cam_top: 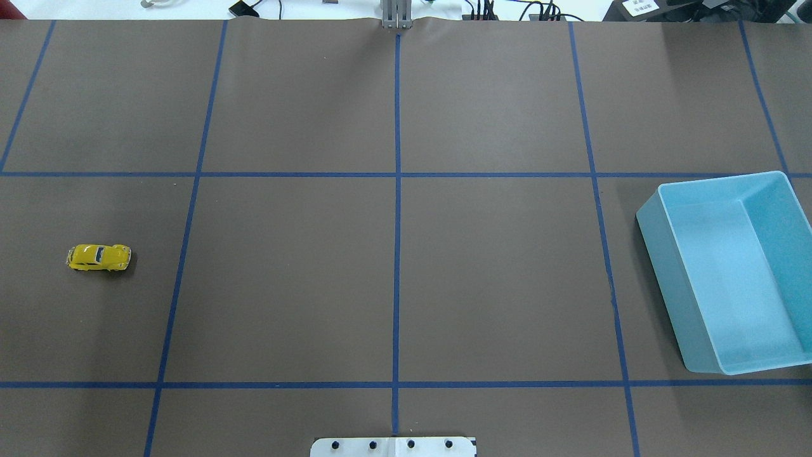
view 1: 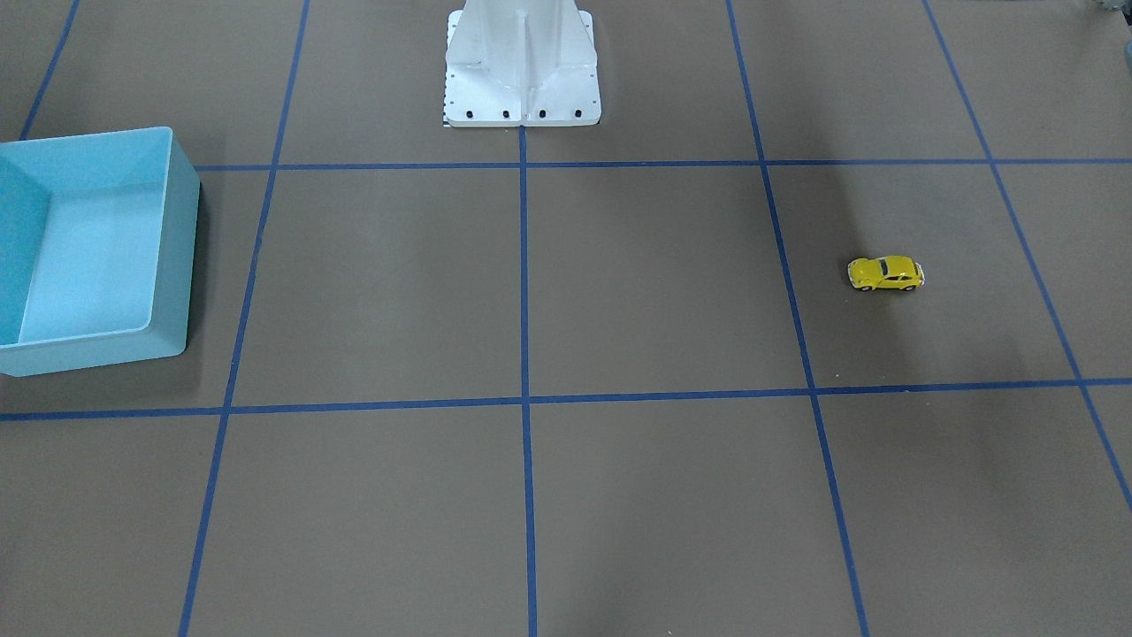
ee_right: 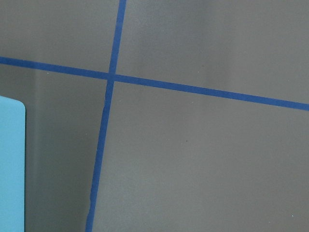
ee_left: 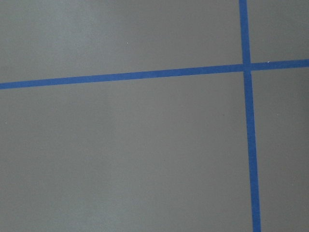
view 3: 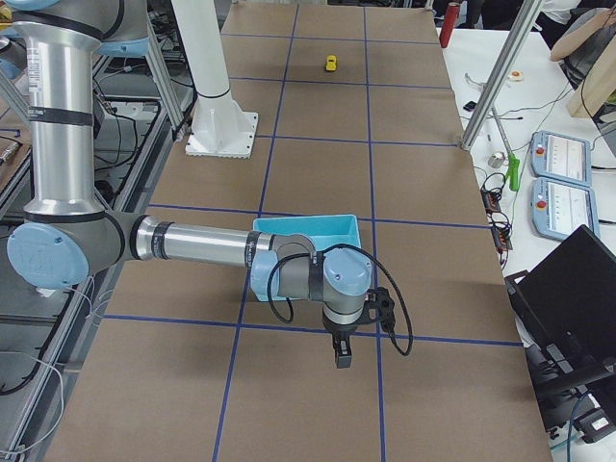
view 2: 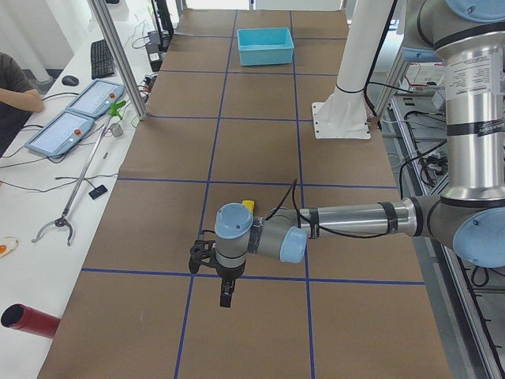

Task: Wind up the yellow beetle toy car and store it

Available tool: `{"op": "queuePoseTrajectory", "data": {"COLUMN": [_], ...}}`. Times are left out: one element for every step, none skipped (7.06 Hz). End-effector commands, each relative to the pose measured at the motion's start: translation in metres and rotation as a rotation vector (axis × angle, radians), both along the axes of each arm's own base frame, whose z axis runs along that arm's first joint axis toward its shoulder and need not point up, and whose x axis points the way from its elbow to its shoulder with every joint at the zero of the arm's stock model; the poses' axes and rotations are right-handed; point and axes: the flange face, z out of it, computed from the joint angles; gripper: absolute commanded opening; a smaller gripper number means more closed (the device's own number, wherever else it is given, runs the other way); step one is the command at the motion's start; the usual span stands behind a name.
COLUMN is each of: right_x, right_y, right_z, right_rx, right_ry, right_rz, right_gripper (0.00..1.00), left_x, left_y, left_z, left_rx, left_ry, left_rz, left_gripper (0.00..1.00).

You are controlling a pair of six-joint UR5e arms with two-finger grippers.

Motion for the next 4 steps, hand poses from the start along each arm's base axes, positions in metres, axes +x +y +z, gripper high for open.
{"op": "queuePoseTrajectory", "data": {"right_x": [0.0002, 0.0001, 0.0001, 0.0001], "right_y": [0.0002, 0.0009, 0.0007, 0.0007], "right_z": [0.0006, 0.0004, -0.0003, -0.0003], "right_rx": [-0.002, -0.002, 0.0, 0.0], "right_ry": [0.0, -0.002, -0.002, -0.002], "right_rz": [0.001, 0.001, 0.001, 0.001], "right_gripper": [1.0, 1.0, 1.0, 1.0], "left_x": [0.0124, 0.0154, 0.0158, 0.0151], "left_y": [0.002, 0.0031, 0.0061, 0.008], "left_z": [0.0019, 0.004, 0.0047, 0.0044], "left_rx": [-0.035, -0.048, -0.052, -0.047], "left_ry": [0.133, 0.173, 0.181, 0.183], "left_rz": [0.029, 0.037, 0.039, 0.038], "left_gripper": [1.0, 1.0, 1.0, 1.0]}}
